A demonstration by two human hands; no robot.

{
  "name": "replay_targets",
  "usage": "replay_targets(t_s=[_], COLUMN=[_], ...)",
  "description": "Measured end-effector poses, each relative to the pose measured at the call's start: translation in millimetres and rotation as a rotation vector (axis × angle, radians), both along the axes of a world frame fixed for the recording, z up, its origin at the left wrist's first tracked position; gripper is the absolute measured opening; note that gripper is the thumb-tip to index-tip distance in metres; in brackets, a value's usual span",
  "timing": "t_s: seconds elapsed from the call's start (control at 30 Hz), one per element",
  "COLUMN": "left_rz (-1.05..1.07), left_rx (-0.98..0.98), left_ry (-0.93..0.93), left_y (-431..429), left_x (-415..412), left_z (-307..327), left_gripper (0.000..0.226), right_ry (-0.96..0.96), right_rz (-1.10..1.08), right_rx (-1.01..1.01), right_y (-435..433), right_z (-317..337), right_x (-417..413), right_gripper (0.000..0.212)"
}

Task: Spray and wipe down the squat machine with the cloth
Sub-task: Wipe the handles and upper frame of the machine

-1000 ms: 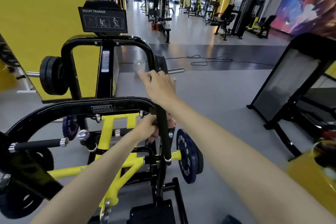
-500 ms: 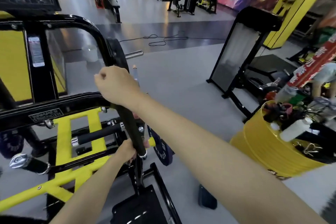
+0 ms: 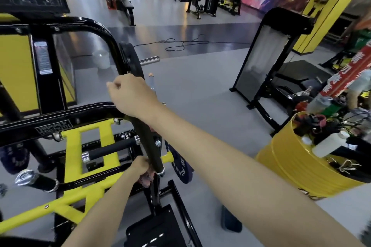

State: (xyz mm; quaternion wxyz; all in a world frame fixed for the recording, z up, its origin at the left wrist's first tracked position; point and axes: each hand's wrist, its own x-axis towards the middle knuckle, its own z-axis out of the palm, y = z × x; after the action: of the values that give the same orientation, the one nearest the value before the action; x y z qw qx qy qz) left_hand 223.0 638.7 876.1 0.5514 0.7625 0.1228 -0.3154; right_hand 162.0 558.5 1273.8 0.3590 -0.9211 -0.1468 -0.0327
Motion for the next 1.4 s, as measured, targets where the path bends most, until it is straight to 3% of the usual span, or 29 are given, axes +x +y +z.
replay_targets(t_s=[0.1,0.17,0.33,0.5,0.67,0.77,0.87,0.97,1.07,1.17,1.3,1.4], left_rz=[-0.019,-0.029,0.064,0.167,0.339,0.366,0.479,0.631,0.572,0.399,0.158,0.045], left_rx=[0.062,0.059,0.003,-0.028,-0.135,-0.195,-0.281,-0.304,-0.144,0.100,0.741,1.079], left_ry=[-0.044,-0.072,-0.110,-0.173,-0.304,-0.376,-0.469,-0.611,-0.744,-0.798,-0.954,-1.288], left_y=[-16,-18,-3,14,10,11,13,9,-1,-15,-27,-35], left_x=[-50,-65,-74,-83,-103,-116,-124,-126,-127,-121,-112,-121], left_z=[136,171,200,227,287,321,348,378,405,420,419,401], left_gripper=[0.028,0.026,0.032,0.024,0.030,0.028,0.024,0.024,0.024,0.024,0.022,0.029], right_ry=[0.011,0.027,0.038,0.114,0.238,0.195,0.168,0.222,0.291,0.350,0.434,0.443], right_rz=[0.004,0.007,0.012,0.018,0.022,0.029,0.020,-0.050,-0.109,-0.063,-0.054,-0.056], right_rx=[0.000,-0.004,-0.031,-0.003,0.083,0.120,0.250,0.577,0.734,0.748,0.776,0.789], right_y=[0,-1,0,4,6,1,-2,-11,-28,-39,-47,-54], right_z=[1,1,1,-2,2,1,6,8,-6,-29,-61,-68], right_x=[0,0,3,8,7,3,-6,-8,-5,-5,-2,-7], right_gripper=[0.045,0.046,0.045,0.040,0.044,0.048,0.066,0.072,0.065,0.057,0.038,0.029])
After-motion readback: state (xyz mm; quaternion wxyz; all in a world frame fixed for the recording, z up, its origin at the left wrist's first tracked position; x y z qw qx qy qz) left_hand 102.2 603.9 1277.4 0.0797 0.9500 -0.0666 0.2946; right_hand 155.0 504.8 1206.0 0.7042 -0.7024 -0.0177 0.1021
